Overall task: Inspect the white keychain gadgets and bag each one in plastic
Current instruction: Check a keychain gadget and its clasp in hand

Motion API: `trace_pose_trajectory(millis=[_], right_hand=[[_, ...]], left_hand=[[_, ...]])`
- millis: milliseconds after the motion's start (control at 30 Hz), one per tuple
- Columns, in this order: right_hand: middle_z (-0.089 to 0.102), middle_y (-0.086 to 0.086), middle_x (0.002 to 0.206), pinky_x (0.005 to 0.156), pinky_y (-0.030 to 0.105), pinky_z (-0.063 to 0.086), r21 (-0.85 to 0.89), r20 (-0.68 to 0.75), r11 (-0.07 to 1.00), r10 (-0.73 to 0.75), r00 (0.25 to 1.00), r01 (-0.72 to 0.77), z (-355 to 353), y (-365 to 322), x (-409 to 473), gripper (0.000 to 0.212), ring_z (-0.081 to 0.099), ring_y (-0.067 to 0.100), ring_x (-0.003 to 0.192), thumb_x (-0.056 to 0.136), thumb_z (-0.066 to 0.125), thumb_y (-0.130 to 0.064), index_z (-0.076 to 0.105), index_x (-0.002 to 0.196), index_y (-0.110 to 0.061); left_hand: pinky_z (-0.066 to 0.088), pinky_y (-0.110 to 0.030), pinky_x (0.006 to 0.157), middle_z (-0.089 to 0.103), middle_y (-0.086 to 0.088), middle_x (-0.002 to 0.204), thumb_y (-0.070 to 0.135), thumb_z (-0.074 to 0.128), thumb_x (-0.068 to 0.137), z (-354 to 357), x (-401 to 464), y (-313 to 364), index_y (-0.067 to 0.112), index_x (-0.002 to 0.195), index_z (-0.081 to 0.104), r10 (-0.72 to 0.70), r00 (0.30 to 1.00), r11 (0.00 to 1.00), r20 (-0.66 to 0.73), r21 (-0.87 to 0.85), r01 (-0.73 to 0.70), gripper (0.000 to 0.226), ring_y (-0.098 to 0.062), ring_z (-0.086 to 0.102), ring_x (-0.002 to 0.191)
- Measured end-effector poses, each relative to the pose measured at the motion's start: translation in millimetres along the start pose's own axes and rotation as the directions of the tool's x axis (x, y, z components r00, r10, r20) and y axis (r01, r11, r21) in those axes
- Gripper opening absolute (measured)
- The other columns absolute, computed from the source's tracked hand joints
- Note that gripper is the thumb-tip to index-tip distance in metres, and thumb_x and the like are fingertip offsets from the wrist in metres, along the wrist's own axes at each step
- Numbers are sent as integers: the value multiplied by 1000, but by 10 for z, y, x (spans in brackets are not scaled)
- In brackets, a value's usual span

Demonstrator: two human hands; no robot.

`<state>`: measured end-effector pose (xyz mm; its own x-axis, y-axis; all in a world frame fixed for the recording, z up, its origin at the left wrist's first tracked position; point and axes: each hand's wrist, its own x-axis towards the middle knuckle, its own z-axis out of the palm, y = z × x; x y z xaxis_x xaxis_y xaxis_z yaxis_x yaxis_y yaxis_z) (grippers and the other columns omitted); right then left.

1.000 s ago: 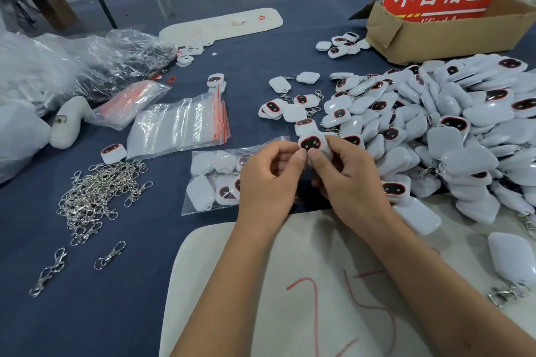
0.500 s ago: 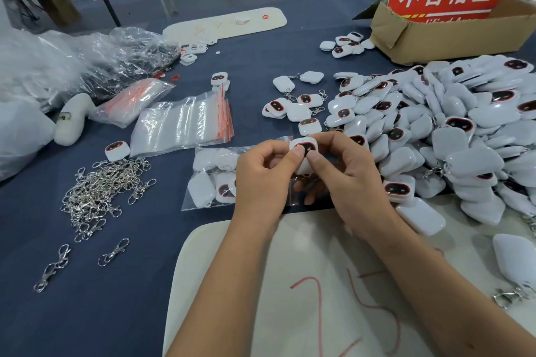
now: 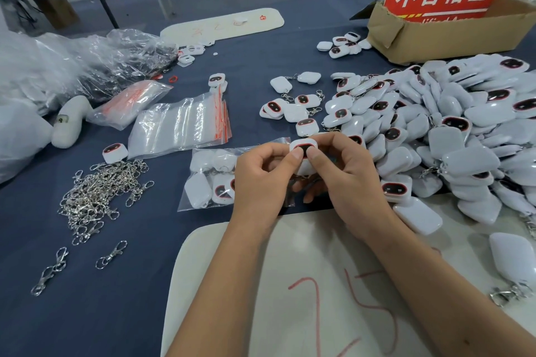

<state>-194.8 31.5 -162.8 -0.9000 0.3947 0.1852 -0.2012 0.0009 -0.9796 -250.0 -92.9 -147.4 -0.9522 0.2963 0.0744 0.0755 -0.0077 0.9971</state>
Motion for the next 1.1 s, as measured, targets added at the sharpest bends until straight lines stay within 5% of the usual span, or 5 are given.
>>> trace_pose_trajectory(millis=[100,300,733,933,1100], right_hand=[[74,5,83,50,37,57,-2,-2,1000,5,1000,-5,4,-9,1,8,73,34,63,107,58,-12,66,107,-9],[71,10,84,50,37,56,-26,2,1000,8,1000,-8,16,-9,0,8,72,34,63,106,58,-11,65,106,-7],[73,11,84,50,36,56,0,1,1000,16,1000,-16,11,-22,1,9,72,33,63,106,57,-10,66,107,-7],[75,14,81,51,34,56,11,-17,999,46,999,-46,-6,-12,23,11,72,31,62,106,58,-10,67,108,-4],[72,8,69,50,31,55,8,-40,999,50,998,-49,-14,-8,20,8,71,26,58,104,60,-7,65,103,-2]], left_hand=[[46,-23,45,63,-6,64,11,69,97,-8,3,-8,1,90,73,-15,1000,1000,0,-2,15,13,-15,53,52],[48,-29,50,64,-30,77,10,69,96,-5,3,-8,3,91,73,10,1000,999,-21,41,-9,11,-19,56,54],[46,-21,46,65,-12,67,11,71,95,0,3,-27,3,89,74,17,1000,1000,-12,-5,-17,11,-13,55,53],[49,-30,54,69,-24,79,9,70,96,-6,-8,-18,5,95,74,33,999,999,42,12,-33,5,-18,60,61],[53,-23,58,68,0,64,1,73,92,-12,3,-34,6,96,72,64,993,997,103,37,-68,7,-13,63,60]])
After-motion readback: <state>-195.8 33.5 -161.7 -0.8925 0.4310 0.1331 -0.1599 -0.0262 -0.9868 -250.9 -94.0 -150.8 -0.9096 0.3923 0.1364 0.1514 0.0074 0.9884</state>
